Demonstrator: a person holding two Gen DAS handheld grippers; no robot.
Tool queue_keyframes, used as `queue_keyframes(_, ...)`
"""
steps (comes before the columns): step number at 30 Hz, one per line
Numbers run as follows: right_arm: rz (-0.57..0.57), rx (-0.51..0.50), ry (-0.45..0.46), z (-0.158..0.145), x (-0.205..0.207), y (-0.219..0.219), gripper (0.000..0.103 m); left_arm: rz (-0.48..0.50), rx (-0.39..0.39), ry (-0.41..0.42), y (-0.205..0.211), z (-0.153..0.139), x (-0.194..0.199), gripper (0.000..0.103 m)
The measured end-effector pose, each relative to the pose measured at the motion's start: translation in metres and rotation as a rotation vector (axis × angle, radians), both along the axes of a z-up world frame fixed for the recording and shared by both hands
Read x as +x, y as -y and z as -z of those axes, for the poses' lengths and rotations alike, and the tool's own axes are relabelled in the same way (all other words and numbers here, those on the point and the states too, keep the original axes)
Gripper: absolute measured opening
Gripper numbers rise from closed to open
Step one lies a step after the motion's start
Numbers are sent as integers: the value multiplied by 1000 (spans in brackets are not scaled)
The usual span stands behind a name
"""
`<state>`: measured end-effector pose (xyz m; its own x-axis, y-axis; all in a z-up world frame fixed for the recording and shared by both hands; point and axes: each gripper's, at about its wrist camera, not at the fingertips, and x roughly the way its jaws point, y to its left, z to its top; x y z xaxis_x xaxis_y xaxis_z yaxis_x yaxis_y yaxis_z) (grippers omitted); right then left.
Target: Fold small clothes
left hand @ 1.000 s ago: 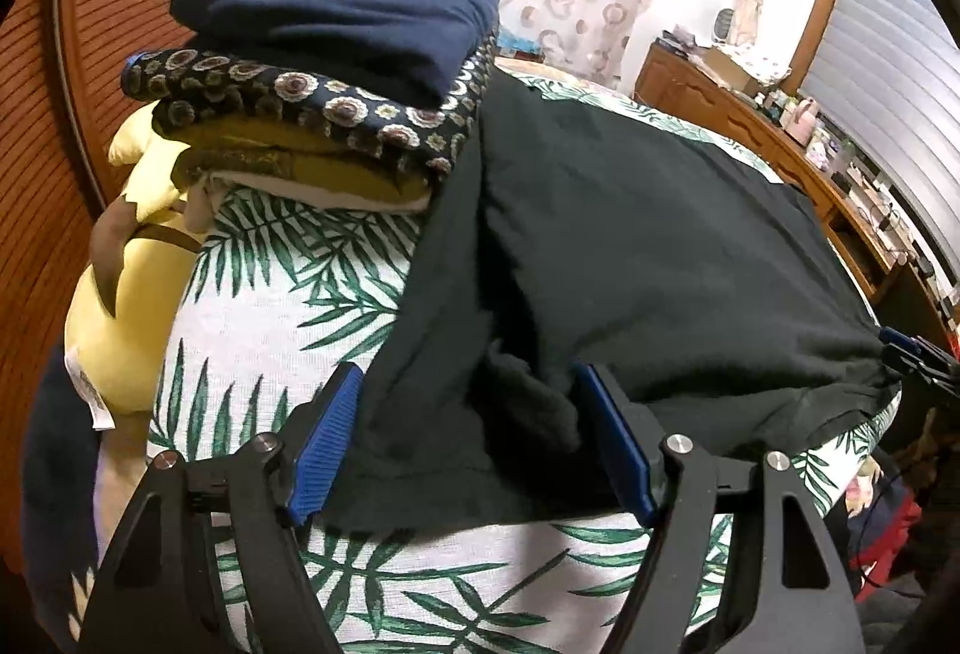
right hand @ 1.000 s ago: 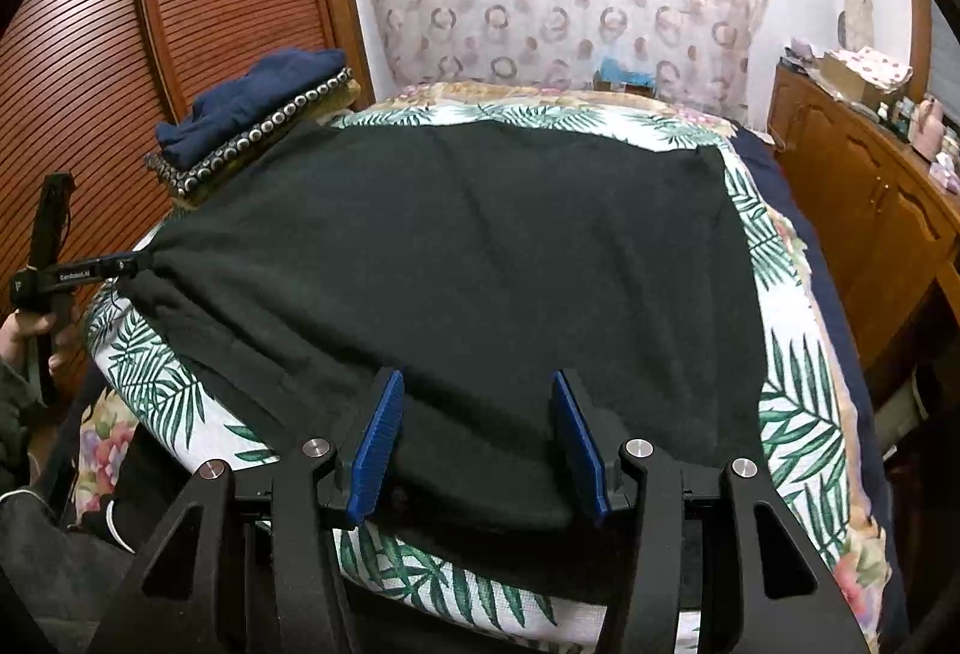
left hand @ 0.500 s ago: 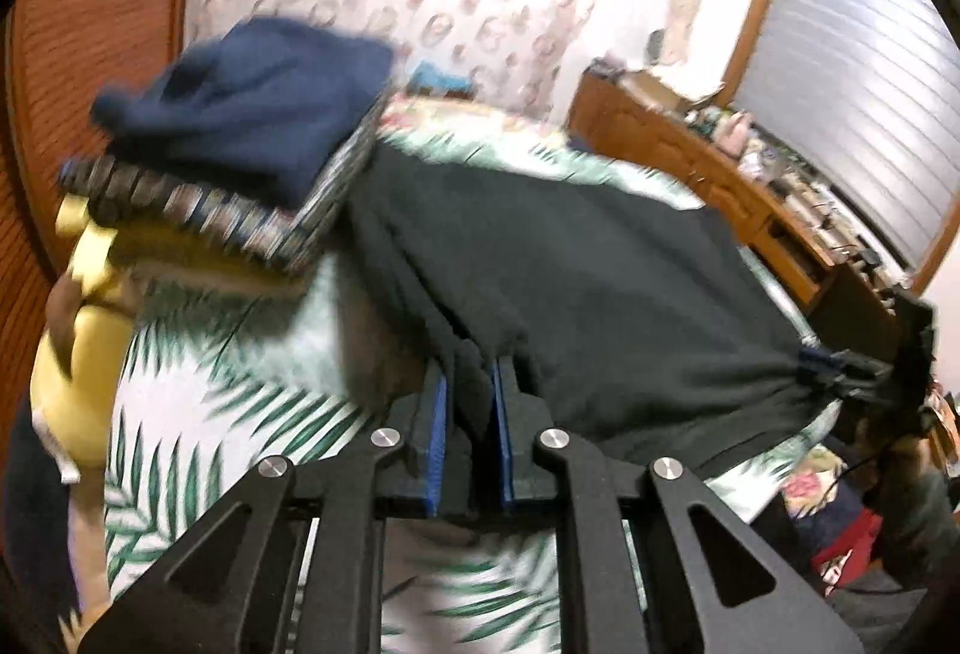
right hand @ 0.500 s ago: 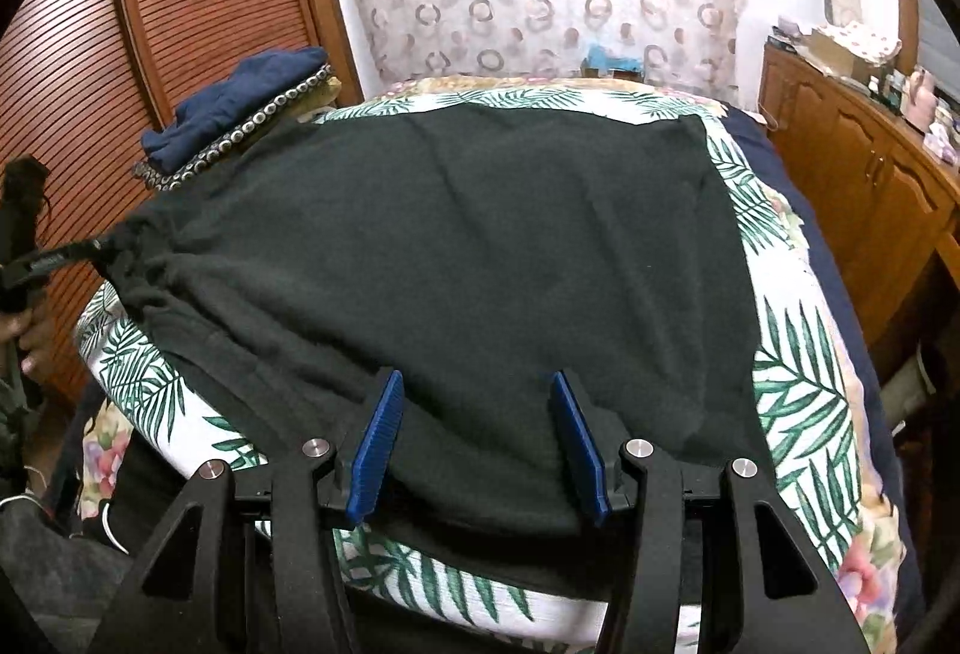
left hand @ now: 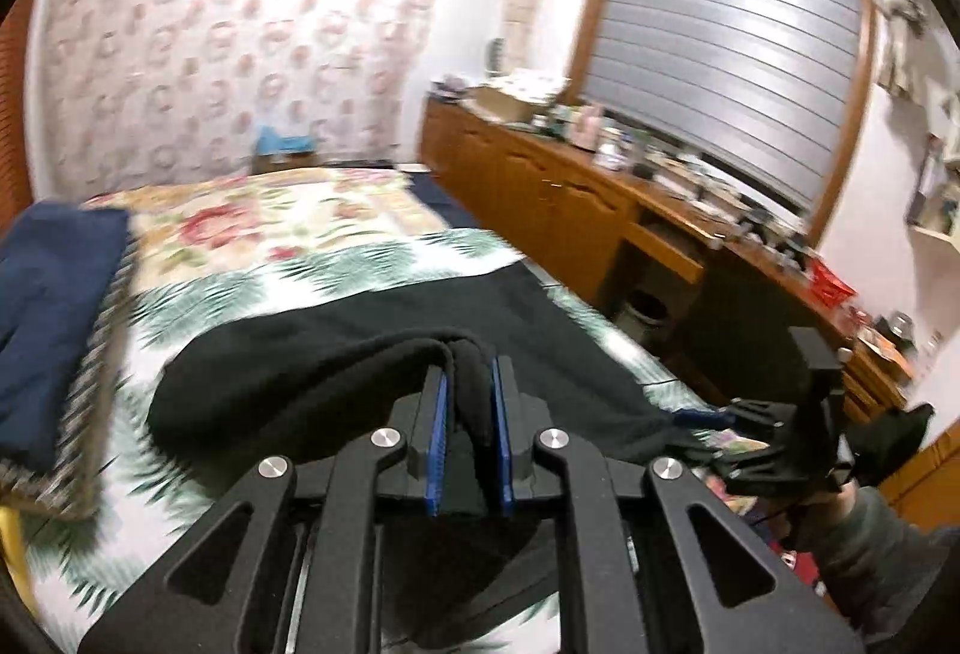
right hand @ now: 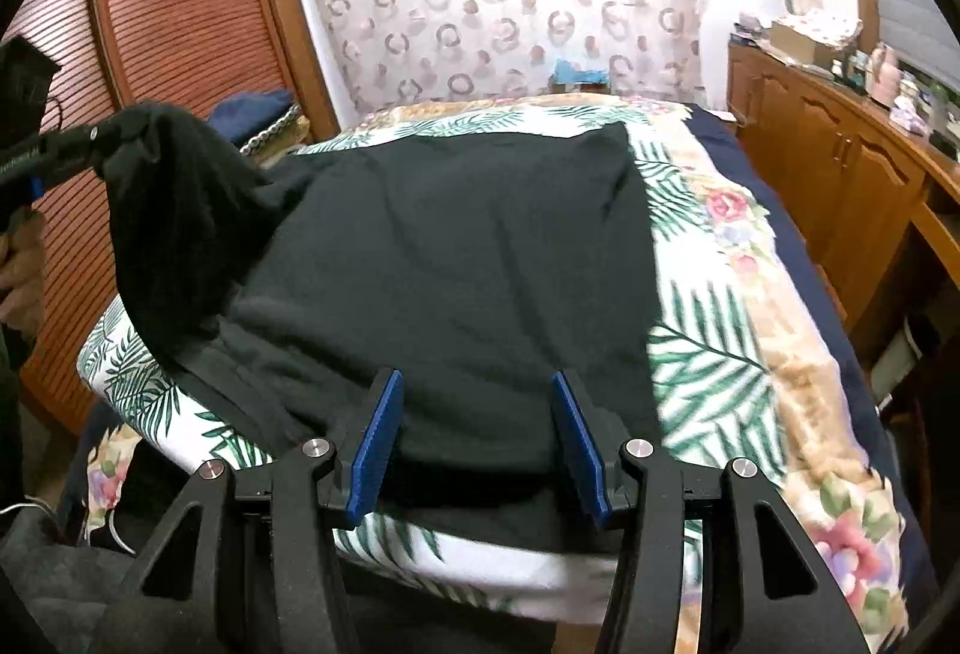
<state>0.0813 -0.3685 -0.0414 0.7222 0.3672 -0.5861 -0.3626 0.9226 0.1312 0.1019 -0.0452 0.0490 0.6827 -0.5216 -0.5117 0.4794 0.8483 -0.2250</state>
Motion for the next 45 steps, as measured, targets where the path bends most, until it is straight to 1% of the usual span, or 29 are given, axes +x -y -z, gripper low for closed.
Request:
queue_keyframes(4, 24, 1, 8, 1, -13, 9, 53, 86, 15, 8, 38, -13, 8, 14)
queue_keyframes(8, 44, 15, 13, 0, -22, 20, 53, 173, 21, 11, 71, -27, 5, 14)
queue_keyframes(12, 53, 27, 17, -2, -28, 22, 53, 233, 46, 1, 100, -31, 1, 14)
queue_keyframes(16, 54, 32, 16, 0, -28, 19, 53, 244, 92, -24, 118, -20, 3, 15)
queue_keyframes(19, 53, 35, 15, 1, -28, 23, 53, 234, 117, -53, 121, -8, 7, 18)
queue_keyframes(21, 56, 33, 14, 0, -23, 27, 53, 224, 124, -51, 120, -5, 4, 24)
queue_keyframes(22, 58, 32, 14, 0, -24, 26, 53, 220, 123, -47, 119, -4, 4, 30)
queue_keyframes(23, 59, 32, 14, -1, -23, 29, 53, 215, 118, -43, 115, -5, 2, 38)
queue_keyframes(24, 60, 31, 15, -2, -23, 32, 53, 208, 112, -37, 111, -5, 0, 44)
queue_keyframes(25, 63, 31, 16, -3, -23, 32, 53, 200, 105, -29, 106, -6, -1, 52)
queue_keyframes(26, 64, 33, 17, -4, -23, 32, 53, 186, 105, -19, 99, -6, -4, 57)
queue_keyframes(27, 66, 35, 18, -5, -23, 32, 53, 173, 111, -15, 94, -5, -4, 61)
queue_keyframes(28, 65, 36, 19, -6, -23, 31, 53, 158, 114, -11, 88, -3, -5, 67)
queue_keyframes(29, 64, 35, 21, -6, -23, 30, 53, 147, 113, -10, 83, -1, -6, 70)
queue_keyframes(32, 58, 31, 27, -7, -23, 27, 53, 102, 113, -20, 61, 9, -7, 75)
queue_keyframes(39, 20, 10, 42, -16, -15, 11, 53, -51, 106, -51, 6, 35, -7, 75)
queue_keyframes(43, -18, -3, 54, -21, -9, -6, 53, -129, 116, -53, -22, 44, -10, 75)
queue_keyframes(45, -38, -10, 60, -23, -6, -16, 53, -153, 122, -52, -32, 47, -13, 75)
